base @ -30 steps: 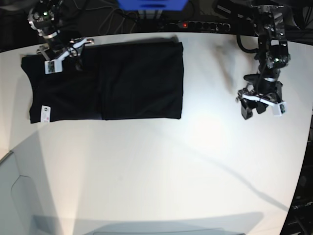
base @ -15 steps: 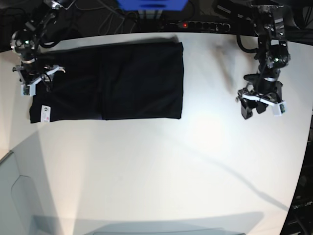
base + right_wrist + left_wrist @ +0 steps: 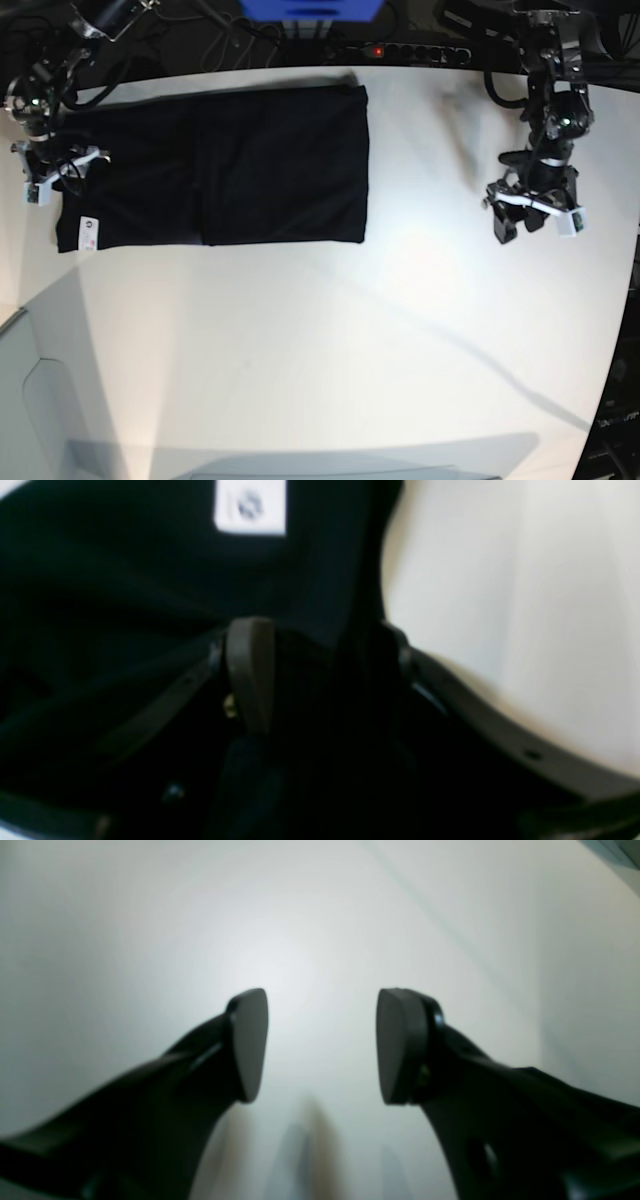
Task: Fold the T-shirt properly
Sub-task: 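Grasp the other strip end with the right gripper and tuck it flat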
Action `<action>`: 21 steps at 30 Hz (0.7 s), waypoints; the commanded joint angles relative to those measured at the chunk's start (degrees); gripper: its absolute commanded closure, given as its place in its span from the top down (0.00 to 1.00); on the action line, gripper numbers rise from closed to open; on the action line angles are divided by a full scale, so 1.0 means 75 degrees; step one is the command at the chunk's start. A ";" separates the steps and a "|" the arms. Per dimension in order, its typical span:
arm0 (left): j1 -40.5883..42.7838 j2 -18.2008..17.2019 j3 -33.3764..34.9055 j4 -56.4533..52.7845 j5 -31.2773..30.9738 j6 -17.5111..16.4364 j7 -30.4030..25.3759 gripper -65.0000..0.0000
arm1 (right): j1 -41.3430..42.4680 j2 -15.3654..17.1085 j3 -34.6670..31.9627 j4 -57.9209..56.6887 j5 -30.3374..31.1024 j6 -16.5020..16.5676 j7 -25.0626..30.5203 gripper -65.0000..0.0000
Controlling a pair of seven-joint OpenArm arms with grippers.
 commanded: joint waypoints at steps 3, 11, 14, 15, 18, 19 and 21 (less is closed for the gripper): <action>-0.0061 -0.0095 -0.0057 0.0139 0.0008 -0.0043 -0.0134 0.52 | 0.0007 0.0142 0.0021 0.0109 0.0079 0.0104 0.0160 0.48; -0.0061 -0.0095 -0.0057 0.0128 0.0020 -0.0043 -0.0134 0.52 | 0.0242 0.0341 0.0009 -0.0067 0.0067 0.0104 0.0160 0.48; -0.0061 -0.0095 -0.0057 0.0128 0.0020 -0.0043 -0.0134 0.52 | 0.0359 0.0423 0.0021 -0.0524 0.0067 0.0104 0.0172 0.48; -0.0061 -0.0095 -0.0057 0.0128 0.0020 -0.0043 -0.0134 0.52 | 0.0406 0.0494 0.0033 -0.0700 0.0067 0.0104 0.0172 0.48; -0.0061 -0.0095 -0.0057 0.0128 0.0020 -0.0043 -0.0134 0.52 | 0.0406 0.0552 0.0033 -0.1075 0.0067 0.0104 0.0172 0.48; -0.0061 -0.0095 -0.0057 0.0128 0.0020 -0.0043 -0.0134 0.52 | 0.0394 0.0552 0.0033 -0.1075 0.0067 0.0104 0.0172 0.48; -0.0061 -0.0095 -0.0057 0.0128 0.0020 -0.0043 -0.0146 0.52 | 0.0324 0.0552 0.0009 -0.1087 0.0079 0.0104 0.0172 0.48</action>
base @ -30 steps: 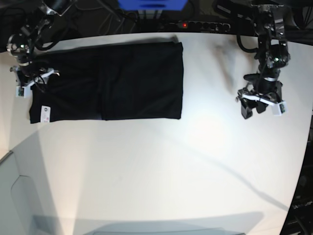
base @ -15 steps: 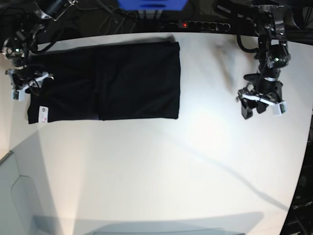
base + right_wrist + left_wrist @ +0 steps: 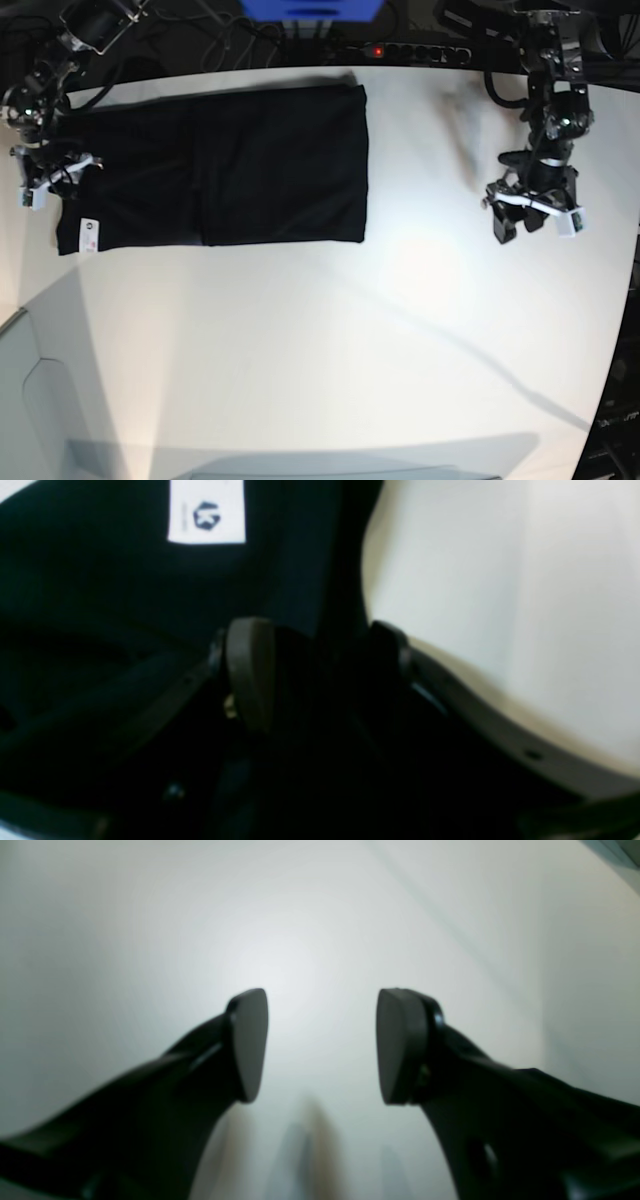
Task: Fold the T-shirt properly
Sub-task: 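Grasp the other strip end with the right gripper and tuck it flat, then grasp the folded bundle with both grippers and lift it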
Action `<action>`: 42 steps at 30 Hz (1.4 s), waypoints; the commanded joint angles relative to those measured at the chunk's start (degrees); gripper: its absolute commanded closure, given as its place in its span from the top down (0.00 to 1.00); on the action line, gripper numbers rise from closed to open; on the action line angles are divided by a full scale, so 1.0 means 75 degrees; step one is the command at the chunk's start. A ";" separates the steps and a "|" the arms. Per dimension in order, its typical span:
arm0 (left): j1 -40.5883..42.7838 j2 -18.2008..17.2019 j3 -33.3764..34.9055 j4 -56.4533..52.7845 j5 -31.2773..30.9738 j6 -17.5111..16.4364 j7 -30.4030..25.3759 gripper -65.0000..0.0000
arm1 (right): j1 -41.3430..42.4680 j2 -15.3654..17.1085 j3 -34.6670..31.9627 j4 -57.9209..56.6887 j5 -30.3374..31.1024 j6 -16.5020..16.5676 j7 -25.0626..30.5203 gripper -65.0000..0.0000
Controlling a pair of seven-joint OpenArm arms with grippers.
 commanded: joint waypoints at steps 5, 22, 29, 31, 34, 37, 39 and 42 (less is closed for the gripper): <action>-0.0075 -0.0101 -0.0057 0.0128 -0.0004 -0.0040 -0.0146 0.52 | -0.0046 0.0054 -0.0026 0.0052 0.0030 0.0107 -0.0070 0.47; -0.0064 -0.0125 -0.0069 0.0128 -0.0004 -0.0040 -0.0134 0.52 | -0.0058 -0.0274 -0.0014 0.0814 0.0041 0.0107 -0.0152 0.00; -0.0064 -0.0125 -0.0069 0.0128 -0.0004 -0.0040 -0.0134 0.52 | -0.0398 -0.1025 -0.0378 0.2620 0.0065 0.0107 -0.0152 0.00; -0.0064 -0.0125 -0.0069 0.0128 -0.0004 -0.0040 -0.0134 0.52 | -0.0609 -0.1189 -0.0600 0.3077 0.0065 0.0107 -0.0152 0.00; -0.0064 -0.0136 -0.0069 0.0116 -0.0004 -0.0040 -0.0134 0.52 | -0.0937 -0.1458 -0.1139 0.3780 0.0065 0.0107 -0.0152 0.00; -0.0064 -0.0136 -0.0069 0.0116 -0.0004 -0.0040 -0.0134 0.52 | -0.1394 -0.1728 -0.1819 0.4472 0.0065 0.0107 -0.0152 0.00; -0.0064 -0.0136 -0.0069 0.0116 -0.0004 -0.0040 -0.0122 0.52 | -0.1652 -0.1927 -0.2265 0.4683 0.0065 0.0107 -0.0105 0.00; -0.0064 -0.0148 -0.0069 0.0116 -0.0004 -0.0040 -0.0122 0.52 | -0.1934 -0.1998 -0.2909 0.4694 0.0065 0.0107 -0.0082 0.00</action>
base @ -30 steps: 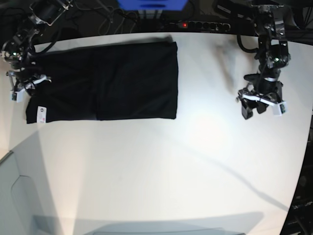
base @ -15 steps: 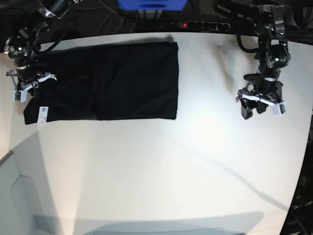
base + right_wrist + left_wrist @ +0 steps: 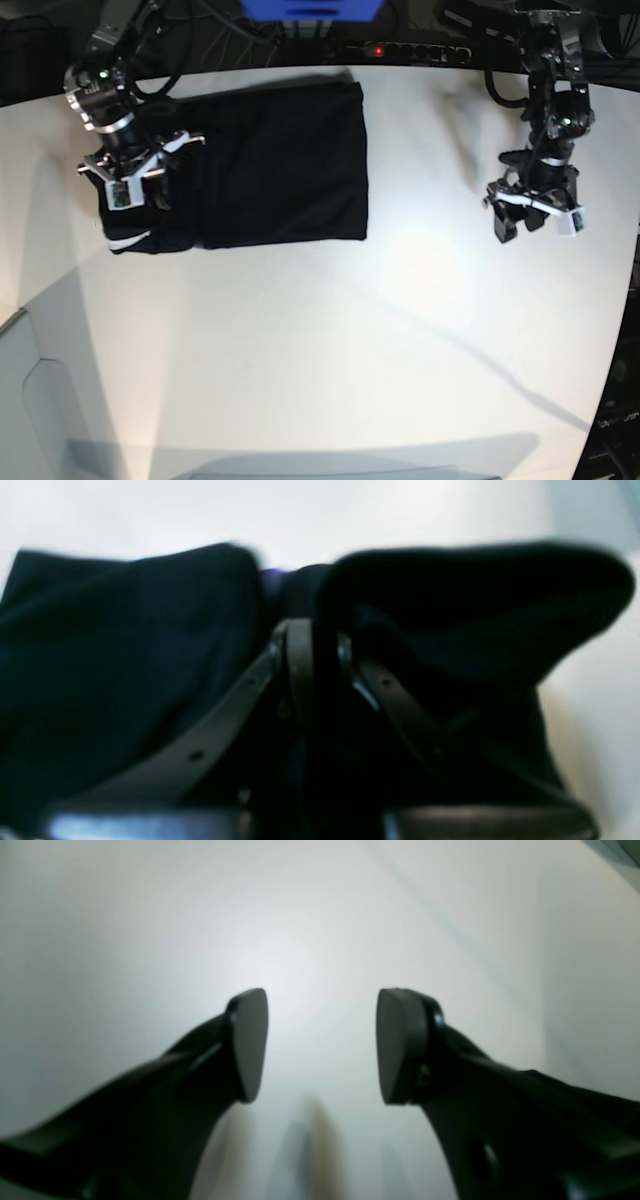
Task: Fold the T-shirt properly
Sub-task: 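Grasp the folded bundle with both grippers and lift it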
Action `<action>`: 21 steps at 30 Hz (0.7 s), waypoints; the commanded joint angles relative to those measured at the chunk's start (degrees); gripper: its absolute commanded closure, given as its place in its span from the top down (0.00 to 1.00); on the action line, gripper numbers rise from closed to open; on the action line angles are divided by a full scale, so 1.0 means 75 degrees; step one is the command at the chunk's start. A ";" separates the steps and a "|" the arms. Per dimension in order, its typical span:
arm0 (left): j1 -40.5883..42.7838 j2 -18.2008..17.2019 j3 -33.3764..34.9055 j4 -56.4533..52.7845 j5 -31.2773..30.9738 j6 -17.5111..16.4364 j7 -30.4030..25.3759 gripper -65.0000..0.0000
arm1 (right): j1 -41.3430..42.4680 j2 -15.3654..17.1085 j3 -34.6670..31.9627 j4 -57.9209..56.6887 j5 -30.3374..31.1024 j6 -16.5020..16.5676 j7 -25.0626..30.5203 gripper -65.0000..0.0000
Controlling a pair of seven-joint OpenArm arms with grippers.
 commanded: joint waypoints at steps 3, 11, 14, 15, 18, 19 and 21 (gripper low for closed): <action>-0.0075 -0.0134 -0.0069 0.0122 0.0005 -0.0043 -0.0175 0.52 | -0.0227 0.0010 -0.0784 0.0136 0.0144 0.0101 0.0201 0.00; -0.0075 -0.0134 0.0001 -0.0054 0.0005 -0.0043 -0.0163 0.52 | -0.0204 0.0069 -0.2425 0.0160 0.0144 0.0101 0.0201 0.00; -0.0075 -0.0075 0.0154 -0.0312 0.0005 -0.0043 -0.0163 0.51 | 0.0019 0.0069 -0.2682 0.0160 0.0120 0.0101 0.0201 0.00; -0.0064 -0.0075 0.0271 -0.0382 0.0005 -0.0043 -0.0163 0.50 | 0.0078 0.0104 -0.2741 0.0160 0.0108 0.0101 0.0201 0.00; -0.0005 -0.0075 0.0541 -0.0488 -0.0018 -0.0043 -0.0163 0.33 | 0.0371 0.0186 -0.2823 0.0136 0.0097 0.0101 0.0166 0.00; 0.0077 -0.0075 0.0599 -0.0535 -0.0065 -0.0043 -0.0163 0.24 | 0.0453 0.0186 -0.2800 0.0136 0.0097 0.0101 0.0142 0.00; 0.0241 -0.0063 0.0799 -0.0546 -0.0054 0.0004 -0.0163 0.04 | 0.0511 0.0186 -0.2811 0.0136 0.0097 0.0101 0.0142 0.00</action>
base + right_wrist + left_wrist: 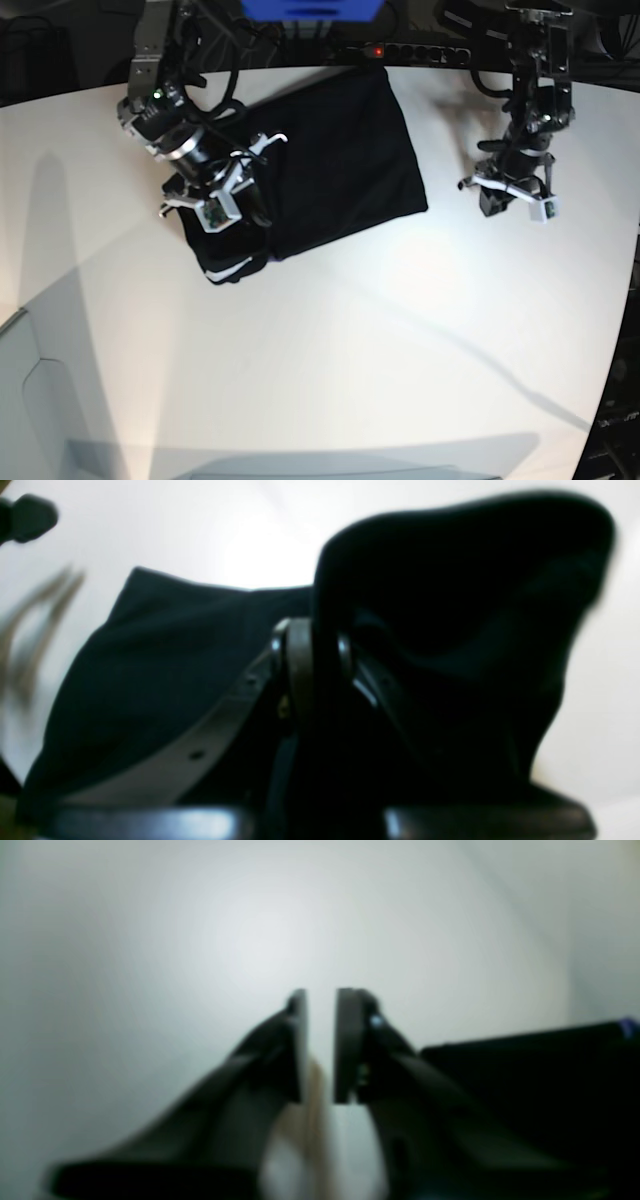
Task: Fold the T-shirt properly
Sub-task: 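Grasp the folded bundle with both grippers and lift it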
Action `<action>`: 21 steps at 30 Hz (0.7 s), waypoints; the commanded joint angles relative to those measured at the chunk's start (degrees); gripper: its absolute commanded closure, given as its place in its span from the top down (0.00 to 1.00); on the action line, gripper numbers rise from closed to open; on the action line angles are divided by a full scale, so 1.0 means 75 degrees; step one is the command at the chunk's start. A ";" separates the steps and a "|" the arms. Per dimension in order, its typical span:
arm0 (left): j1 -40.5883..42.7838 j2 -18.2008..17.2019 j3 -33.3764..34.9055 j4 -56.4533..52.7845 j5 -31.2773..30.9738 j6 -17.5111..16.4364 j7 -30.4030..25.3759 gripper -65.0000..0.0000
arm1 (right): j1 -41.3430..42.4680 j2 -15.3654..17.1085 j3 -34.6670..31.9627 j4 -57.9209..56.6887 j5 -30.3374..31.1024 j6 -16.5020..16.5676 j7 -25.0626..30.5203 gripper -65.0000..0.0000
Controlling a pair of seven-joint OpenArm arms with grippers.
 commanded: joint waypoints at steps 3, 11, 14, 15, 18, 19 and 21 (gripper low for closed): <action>0.0201 -0.0063 0.0580 0.0083 -0.0024 0.0024 -0.0107 0.02 | 0.0066 -0.0024 -0.0037 0.0133 0.0178 0.0104 0.0253 0.00; 0.0307 0.0230 0.1518 -0.0515 -0.0001 0.0024 -0.0107 0.00 | 0.0183 -0.0035 -0.0236 0.0133 0.0202 0.0104 0.0206 0.00; 0.0049 0.0488 0.1565 -0.0820 -0.0001 0.0024 -0.0107 0.00 | 0.0183 -0.0035 -0.0518 0.0145 0.0178 0.0104 0.0253 0.00; -0.0045 0.0546 0.1577 -0.0925 -0.0001 0.0024 -0.0107 0.00 | 0.0171 -0.0035 -0.0623 0.0145 0.0178 0.0104 0.0253 0.00; -0.0314 0.0745 0.1588 -0.1230 -0.0001 0.0024 -0.0107 0.00 | 0.0159 -0.0035 -0.1045 0.0157 0.0178 0.0104 0.0265 0.00; -0.0420 0.0769 0.1588 -0.1324 -0.0001 0.0024 -0.0107 0.00 | 0.0171 -0.0024 -0.1280 0.0157 0.0178 0.0104 0.0265 0.00; -0.0584 0.0781 0.1588 -0.1429 -0.0001 0.0024 -0.0107 0.00 | 0.0183 0.0058 -0.1702 0.0157 0.0178 0.0104 0.0265 0.00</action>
